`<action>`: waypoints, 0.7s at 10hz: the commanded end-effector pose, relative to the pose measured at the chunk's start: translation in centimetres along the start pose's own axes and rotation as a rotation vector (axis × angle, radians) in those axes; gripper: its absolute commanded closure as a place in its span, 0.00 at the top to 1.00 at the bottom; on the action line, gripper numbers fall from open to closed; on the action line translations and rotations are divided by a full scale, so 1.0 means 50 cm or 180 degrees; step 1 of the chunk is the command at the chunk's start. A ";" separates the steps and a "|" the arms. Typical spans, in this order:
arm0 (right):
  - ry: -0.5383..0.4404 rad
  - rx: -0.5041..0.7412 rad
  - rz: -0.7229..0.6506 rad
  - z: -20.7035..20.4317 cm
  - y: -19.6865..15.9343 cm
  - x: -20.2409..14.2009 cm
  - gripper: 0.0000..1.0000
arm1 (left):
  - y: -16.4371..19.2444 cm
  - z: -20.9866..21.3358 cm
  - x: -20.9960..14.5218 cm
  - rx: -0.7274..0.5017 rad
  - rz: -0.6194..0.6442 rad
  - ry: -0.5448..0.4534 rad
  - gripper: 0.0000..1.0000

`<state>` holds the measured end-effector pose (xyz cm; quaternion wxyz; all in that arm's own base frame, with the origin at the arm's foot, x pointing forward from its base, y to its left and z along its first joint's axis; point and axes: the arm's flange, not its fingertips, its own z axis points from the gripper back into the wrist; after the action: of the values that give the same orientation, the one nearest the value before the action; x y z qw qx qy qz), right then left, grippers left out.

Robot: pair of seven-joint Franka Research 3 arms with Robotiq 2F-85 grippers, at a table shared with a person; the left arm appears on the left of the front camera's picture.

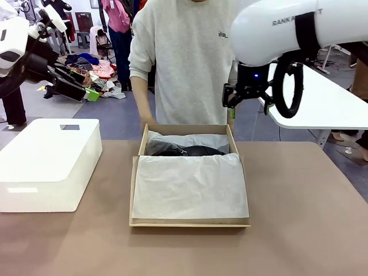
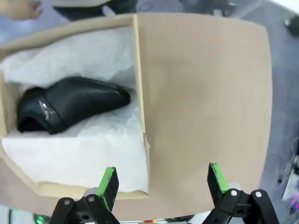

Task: Pack the shoes into the box.
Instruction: Close the Shoes Box.

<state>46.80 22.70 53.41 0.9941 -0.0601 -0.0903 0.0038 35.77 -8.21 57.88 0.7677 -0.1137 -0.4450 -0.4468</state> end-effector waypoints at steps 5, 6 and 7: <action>0.0000 0.0000 0.0000 0.000 0.000 0.000 1.00 | 0.001 0.000 -0.001 -0.0018 0.0007 -0.0019 1.00; 0.0000 0.0000 0.0000 0.000 0.000 0.000 1.00 | 0.001 0.000 -0.001 -0.0018 0.0007 -0.0019 1.00; 0.0037 0.0075 0.0091 -0.008 0.000 -0.005 1.00 | 0.001 0.000 -0.001 -0.0018 0.0007 -0.0019 1.00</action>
<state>46.61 22.69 52.96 0.9951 -0.0496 -0.0833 0.0178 35.77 -8.21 57.88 0.7677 -0.1137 -0.4450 -0.4468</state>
